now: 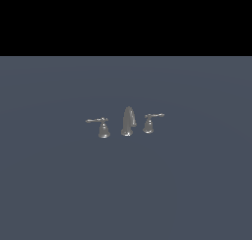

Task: Turn on the faucet by rotating a designated handle.

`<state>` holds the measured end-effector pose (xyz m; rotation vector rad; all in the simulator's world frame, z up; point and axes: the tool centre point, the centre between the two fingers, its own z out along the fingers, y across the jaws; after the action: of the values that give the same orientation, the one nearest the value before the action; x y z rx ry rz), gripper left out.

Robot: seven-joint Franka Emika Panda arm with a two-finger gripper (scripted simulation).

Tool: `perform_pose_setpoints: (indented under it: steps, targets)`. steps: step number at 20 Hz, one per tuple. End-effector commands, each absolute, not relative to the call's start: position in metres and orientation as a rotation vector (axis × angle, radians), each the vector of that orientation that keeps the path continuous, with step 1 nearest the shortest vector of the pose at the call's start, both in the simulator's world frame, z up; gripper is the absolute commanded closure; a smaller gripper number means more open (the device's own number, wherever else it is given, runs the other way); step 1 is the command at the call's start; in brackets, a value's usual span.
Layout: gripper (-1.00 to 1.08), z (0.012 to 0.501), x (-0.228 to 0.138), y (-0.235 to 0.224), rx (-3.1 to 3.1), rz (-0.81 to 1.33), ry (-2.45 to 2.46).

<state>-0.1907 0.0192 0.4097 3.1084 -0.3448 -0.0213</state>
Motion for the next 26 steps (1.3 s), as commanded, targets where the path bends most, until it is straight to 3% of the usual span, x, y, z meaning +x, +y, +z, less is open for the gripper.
perform_pose_setpoints:
  steps: [1, 26]
  targets:
    - [1.08, 0.392, -0.176, 0.021, 3.098, -0.021, -0.437]
    - [1.08, 0.224, -0.026, -0.012, 2.854, -0.011, -1.305]
